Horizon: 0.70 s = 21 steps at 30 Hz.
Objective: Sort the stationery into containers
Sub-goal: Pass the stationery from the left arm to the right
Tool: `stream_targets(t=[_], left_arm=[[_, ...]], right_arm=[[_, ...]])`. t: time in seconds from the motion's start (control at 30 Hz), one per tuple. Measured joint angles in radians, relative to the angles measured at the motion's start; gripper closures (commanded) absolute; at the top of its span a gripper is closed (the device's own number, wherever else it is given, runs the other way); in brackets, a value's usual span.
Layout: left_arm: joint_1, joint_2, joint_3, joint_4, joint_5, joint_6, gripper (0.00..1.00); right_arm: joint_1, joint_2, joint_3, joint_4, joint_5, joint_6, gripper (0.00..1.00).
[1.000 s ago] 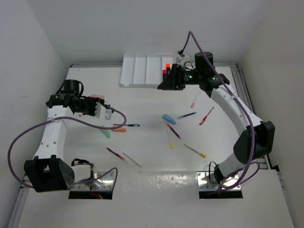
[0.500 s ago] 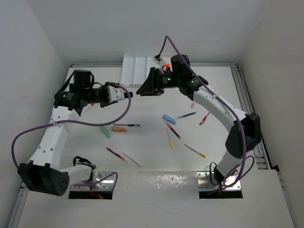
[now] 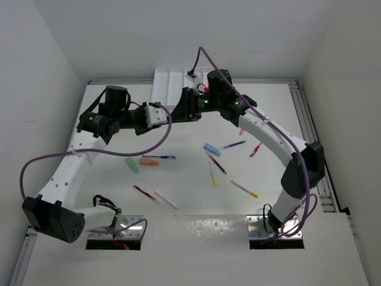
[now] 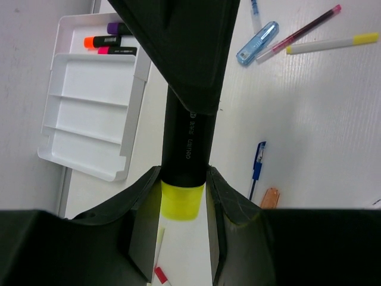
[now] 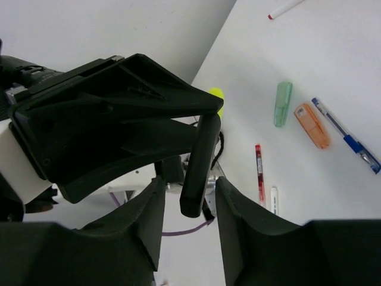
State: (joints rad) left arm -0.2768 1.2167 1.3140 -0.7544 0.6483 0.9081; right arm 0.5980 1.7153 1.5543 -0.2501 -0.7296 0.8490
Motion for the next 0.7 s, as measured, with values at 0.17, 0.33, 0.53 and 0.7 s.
stream_targets(t=[0.17,0.33,0.53,0.7], left_arm=[[-0.012,0.008,0.006,0.0,-0.015,-0.003,0.96],[-0.013,0.011,0.011,-0.007,-0.024,0.0,0.94],[-0.02,0.012,0.012,-0.014,-0.034,-0.013,0.25],[0.01,0.009,0.007,0.055,-0.057,-0.157,0.0]], right_arm=[[0.007,0.0,0.0,-0.029,0.016,-0.033,0.78],[0.006,0.0,0.0,-0.063,0.036,-0.071,1.0],[0.005,-0.003,0.0,-0.084,0.055,-0.115,1.0],[-0.047,-0.018,-0.016,-0.092,0.125,-0.166,1.0]])
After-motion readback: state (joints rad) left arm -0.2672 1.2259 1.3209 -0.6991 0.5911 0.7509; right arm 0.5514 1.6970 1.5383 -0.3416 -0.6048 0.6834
